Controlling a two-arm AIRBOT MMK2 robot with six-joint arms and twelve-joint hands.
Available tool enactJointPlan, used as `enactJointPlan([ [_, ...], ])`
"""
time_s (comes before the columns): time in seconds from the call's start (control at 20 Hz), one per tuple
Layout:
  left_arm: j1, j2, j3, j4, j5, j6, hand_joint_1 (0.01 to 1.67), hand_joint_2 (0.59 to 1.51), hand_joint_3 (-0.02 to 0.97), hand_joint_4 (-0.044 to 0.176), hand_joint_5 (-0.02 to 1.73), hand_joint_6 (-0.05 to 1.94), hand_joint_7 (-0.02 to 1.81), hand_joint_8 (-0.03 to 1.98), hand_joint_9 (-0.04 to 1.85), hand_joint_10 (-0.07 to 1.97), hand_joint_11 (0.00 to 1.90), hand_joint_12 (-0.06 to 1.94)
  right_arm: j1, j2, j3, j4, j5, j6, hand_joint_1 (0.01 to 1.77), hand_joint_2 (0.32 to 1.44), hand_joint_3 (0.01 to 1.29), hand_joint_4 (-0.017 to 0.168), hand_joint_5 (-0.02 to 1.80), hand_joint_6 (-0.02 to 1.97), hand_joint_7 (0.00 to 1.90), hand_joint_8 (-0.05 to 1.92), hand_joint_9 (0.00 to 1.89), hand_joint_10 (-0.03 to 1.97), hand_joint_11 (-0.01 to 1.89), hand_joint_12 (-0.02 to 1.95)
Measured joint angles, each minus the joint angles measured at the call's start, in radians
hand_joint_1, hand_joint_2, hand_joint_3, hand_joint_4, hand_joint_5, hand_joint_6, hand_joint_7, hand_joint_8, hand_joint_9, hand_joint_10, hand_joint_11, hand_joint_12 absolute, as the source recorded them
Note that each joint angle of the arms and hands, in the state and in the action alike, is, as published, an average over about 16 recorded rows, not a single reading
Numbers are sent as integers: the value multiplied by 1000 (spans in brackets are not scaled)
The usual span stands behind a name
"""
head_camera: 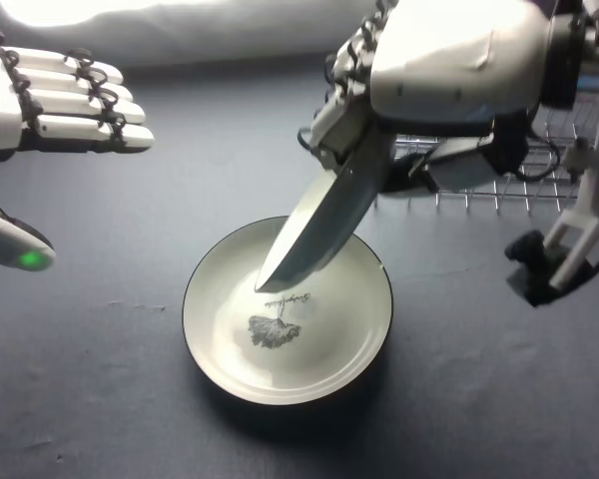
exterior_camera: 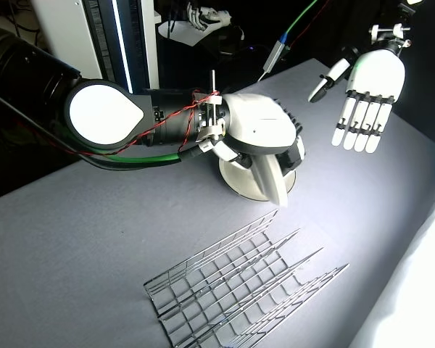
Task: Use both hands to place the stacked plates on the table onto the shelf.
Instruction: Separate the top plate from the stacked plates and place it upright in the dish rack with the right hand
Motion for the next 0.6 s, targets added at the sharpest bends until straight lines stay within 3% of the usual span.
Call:
enactJointPlan([
  [0.3, 0, 7, 34, 35, -5, 12, 22, 1121, 16, 1, 20, 17, 15, 18, 20, 7, 14, 13, 45, 1, -2, 214, -44, 14, 1330, 1011, 13, -4, 925, 1014, 1095, 652, 998, 1079, 772, 1193],
  [0.6, 5, 5, 64, 71, -15, 24, 22, 1120, 16, 1, 21, 16, 14, 18, 20, 7, 14, 13, 86, 2, -2, 421, -131, 28, 1333, 1011, 13, -6, 928, 1004, 1094, 656, 990, 1084, 771, 1198],
])
